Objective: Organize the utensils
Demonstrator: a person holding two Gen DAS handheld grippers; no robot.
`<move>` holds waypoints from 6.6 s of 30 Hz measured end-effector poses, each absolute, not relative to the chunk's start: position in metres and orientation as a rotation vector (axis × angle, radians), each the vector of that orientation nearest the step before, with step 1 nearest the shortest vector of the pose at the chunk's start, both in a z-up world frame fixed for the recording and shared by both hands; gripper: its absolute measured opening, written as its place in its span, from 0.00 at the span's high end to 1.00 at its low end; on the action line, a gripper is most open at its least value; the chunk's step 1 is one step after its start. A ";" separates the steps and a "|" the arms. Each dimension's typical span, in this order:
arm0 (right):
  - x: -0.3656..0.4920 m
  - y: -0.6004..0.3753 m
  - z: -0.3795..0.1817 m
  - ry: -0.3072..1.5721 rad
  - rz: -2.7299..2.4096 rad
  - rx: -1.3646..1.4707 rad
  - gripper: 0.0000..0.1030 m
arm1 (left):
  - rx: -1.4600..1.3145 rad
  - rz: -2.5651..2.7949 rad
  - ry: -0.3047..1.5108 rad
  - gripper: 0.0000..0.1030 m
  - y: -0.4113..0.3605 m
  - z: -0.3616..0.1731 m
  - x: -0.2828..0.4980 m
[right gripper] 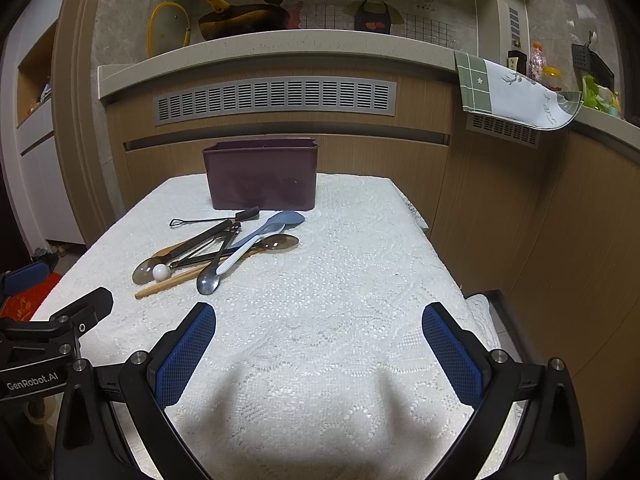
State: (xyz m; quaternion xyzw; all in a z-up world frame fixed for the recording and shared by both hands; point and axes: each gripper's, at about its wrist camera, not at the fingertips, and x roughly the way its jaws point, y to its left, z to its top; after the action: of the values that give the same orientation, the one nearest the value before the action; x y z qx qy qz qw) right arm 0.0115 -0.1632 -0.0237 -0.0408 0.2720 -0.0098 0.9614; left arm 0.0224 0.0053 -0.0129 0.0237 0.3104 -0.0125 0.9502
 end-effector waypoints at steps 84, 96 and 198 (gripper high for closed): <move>0.270 -0.160 -0.070 1.040 0.111 0.014 0.41 | 0.065 -0.254 0.968 0.68 0.016 -0.054 0.263; 0.276 -0.106 -0.065 0.974 0.372 -0.213 0.79 | -0.022 -0.290 0.965 0.61 0.051 -0.041 0.235; 0.225 -0.136 0.031 0.636 0.309 -0.060 0.95 | -0.068 -0.202 0.948 0.48 0.105 -0.070 0.174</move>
State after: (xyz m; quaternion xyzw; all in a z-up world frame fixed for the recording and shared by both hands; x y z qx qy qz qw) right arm 0.2250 -0.1363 0.0312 -0.0294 0.3114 0.1514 0.9377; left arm 0.1736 0.1047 -0.0699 -0.0328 0.4557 -0.0969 0.8842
